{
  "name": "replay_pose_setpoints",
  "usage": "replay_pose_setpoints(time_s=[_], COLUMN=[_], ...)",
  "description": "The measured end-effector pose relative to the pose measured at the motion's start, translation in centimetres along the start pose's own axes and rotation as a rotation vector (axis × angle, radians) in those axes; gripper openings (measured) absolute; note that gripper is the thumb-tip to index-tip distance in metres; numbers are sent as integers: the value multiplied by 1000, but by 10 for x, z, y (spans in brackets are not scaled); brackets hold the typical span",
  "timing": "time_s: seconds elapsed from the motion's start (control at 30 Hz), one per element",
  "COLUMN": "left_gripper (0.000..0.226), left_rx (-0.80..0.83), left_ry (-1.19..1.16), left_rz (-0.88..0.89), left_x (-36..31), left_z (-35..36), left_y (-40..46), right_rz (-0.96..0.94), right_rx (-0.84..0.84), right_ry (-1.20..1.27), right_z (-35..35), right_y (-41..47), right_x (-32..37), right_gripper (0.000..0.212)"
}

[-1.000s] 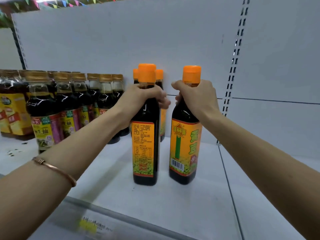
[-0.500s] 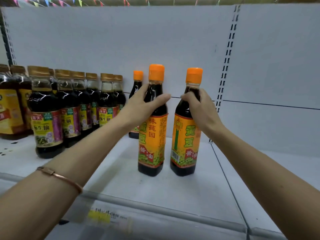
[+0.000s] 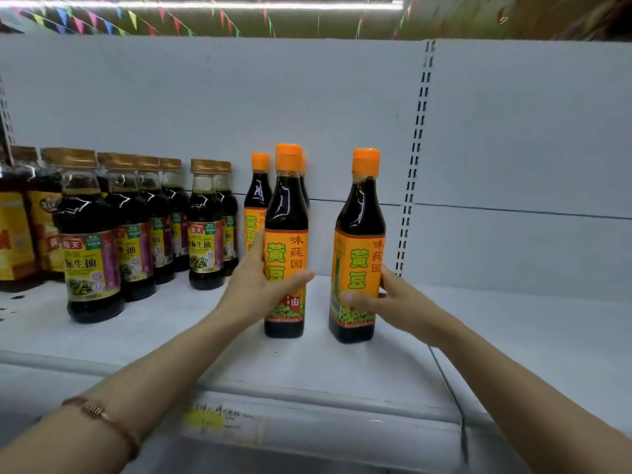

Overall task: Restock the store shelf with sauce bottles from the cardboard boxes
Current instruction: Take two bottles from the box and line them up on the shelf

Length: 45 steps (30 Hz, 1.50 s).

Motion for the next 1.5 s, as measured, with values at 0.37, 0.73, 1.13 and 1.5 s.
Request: replay_pose_setpoints(time_s=[0.37,0.73,1.13,1.5], left_gripper=[59,65,45,54], left_rx=[-79,-39,-37,68], left_ry=[93,106,134,192], left_rz=[-186,-238,-280,-306], left_x=[33,50,66,74], left_z=[-25,-28,-18,-18], left_y=[30,46,73,94], right_rz=[18,9,18,-18], right_rx=[2,-102,-190,-250], right_ry=[-116,-110,-164,-137], right_z=[21,72,83,91], right_y=[10,85,124,142], right_x=[7,0,-17,-23], right_gripper=[60,62,68,82])
Point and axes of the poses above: each hand's wrist, its own y-axis towards the middle knuckle, its own z-axis out of the palm, x = y × z, the point moved 1 cm from there along y, towards the middle knuckle, and after that the axes turned 11 degrees about y, right-handed, at the moved point
